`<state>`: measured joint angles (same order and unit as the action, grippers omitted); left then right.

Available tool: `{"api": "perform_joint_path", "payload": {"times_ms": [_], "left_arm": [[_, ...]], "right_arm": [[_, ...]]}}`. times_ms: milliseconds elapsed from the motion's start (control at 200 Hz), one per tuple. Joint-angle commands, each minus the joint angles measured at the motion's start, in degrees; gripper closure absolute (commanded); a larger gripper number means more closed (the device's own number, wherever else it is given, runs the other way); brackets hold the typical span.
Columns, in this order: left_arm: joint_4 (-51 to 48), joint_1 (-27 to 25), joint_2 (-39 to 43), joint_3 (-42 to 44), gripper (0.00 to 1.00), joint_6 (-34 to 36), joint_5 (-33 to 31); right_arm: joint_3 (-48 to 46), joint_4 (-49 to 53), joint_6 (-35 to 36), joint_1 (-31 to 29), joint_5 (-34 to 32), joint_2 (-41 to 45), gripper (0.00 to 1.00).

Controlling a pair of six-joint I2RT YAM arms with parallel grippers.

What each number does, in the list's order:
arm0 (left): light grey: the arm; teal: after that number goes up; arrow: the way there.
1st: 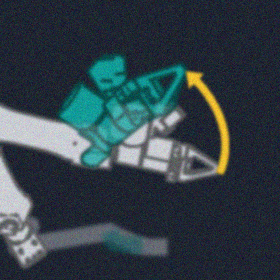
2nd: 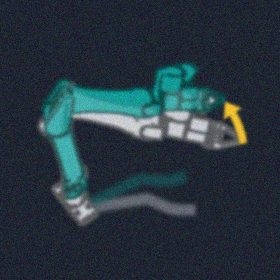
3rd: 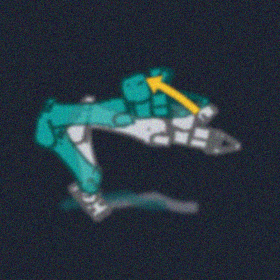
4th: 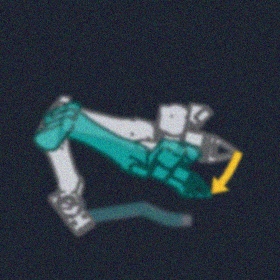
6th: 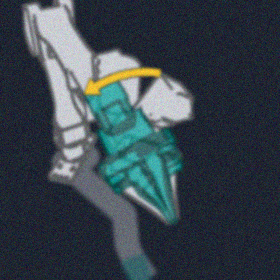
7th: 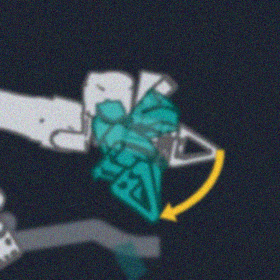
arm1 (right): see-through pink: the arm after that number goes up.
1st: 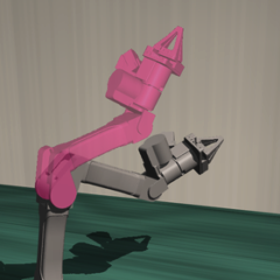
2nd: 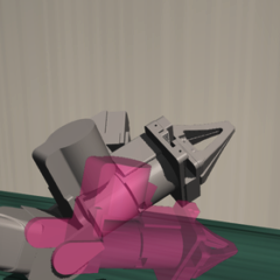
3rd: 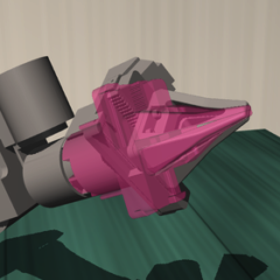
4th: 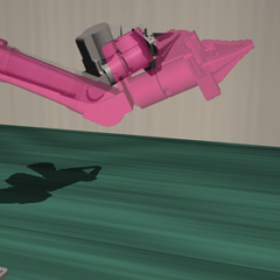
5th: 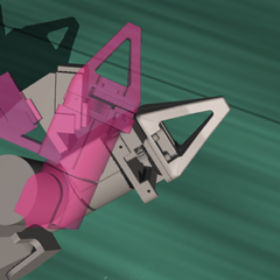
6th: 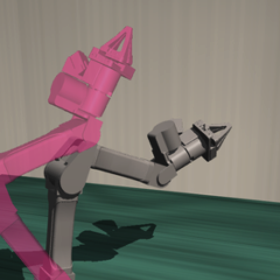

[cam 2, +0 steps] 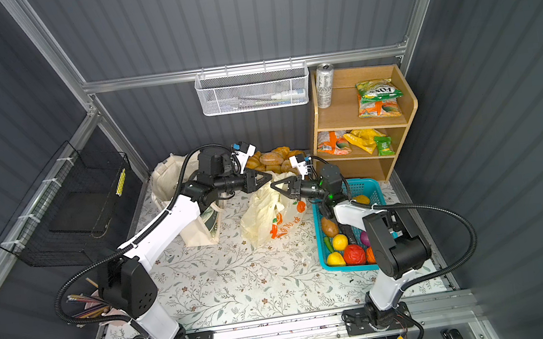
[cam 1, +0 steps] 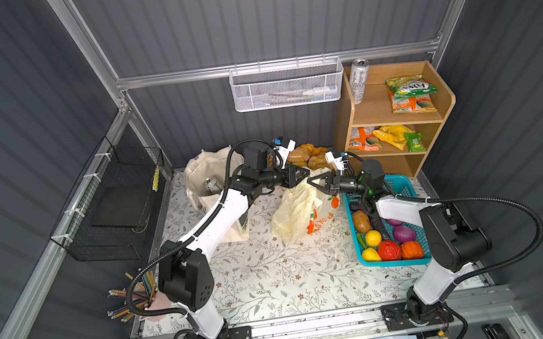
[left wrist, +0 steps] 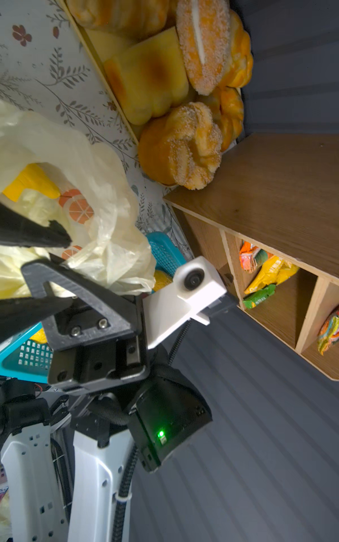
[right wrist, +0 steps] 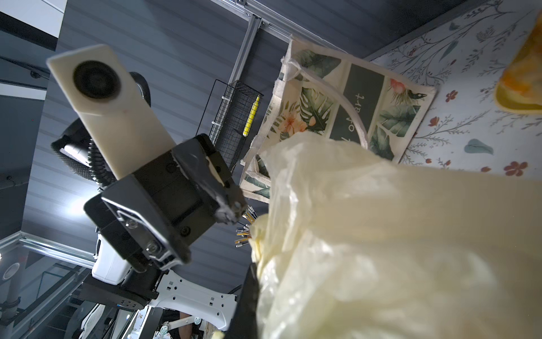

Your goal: Place the mixed food into the grocery bags and tie them

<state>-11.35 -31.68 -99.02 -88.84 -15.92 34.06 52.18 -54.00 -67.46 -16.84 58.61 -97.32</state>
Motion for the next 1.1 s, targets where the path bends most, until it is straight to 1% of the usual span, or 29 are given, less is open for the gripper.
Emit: {"api": "perform_joint_path", "payload": {"times_ms": [0, 35, 70, 115, 245, 455, 630, 795, 896, 956, 1051, 1096], "left_arm": [[-0.8, 0.2, 0.0, 0.7, 0.68, -0.3, -2.3], [-0.4, 0.3, 0.1, 1.2, 0.67, -0.4, -3.0], [0.0, 0.3, 0.3, 1.6, 0.60, -0.6, -3.4], [0.5, 0.2, 0.4, 1.9, 0.56, -0.6, -3.4], [0.7, 0.2, -0.2, 1.8, 0.55, -0.7, -4.2], [3.2, 0.2, -1.8, 1.1, 0.53, -2.5, -3.4], [4.0, 0.2, -3.7, 0.5, 0.54, -3.8, -1.7], [5.8, 0.2, -3.6, 2.2, 0.54, -4.7, -1.3], [7.2, 0.2, -3.8, 2.7, 0.60, -5.5, -0.2], [8.5, 0.2, -3.6, 3.1, 0.67, -6.0, 0.5], [9.4, 0.2, -3.8, 3.2, 0.80, -6.4, 1.9], [9.8, 0.2, -3.9, 3.3, 0.82, -6.8, 2.6]], "right_arm": [[0.7, -1.9, 0.8, 0.3, 1.0, 0.0, 1.00], [0.7, -1.9, 0.8, 0.4, 0.9, 0.1, 1.00], [0.7, -1.9, 0.7, 0.3, 0.9, 0.1, 1.00], [0.7, -1.9, 0.7, 0.4, 1.1, 0.1, 1.00], [0.6, -2.0, 0.7, 0.4, 1.1, 0.2, 1.00], [0.6, -2.1, 0.8, 0.4, 1.4, 0.2, 1.00], [0.6, -2.1, 0.7, 0.4, 1.4, 0.3, 1.00], [0.6, -2.1, 0.7, 0.4, 1.3, 0.2, 1.00], [0.6, -2.1, 0.7, 0.4, 1.2, 0.0, 1.00], [0.6, -2.1, 0.7, 0.4, 1.2, -0.1, 1.00], [0.6, -2.1, 0.7, 0.4, 1.1, -0.1, 1.00], [0.6, -2.0, 0.7, 0.4, 1.0, 0.0, 1.00]]}}
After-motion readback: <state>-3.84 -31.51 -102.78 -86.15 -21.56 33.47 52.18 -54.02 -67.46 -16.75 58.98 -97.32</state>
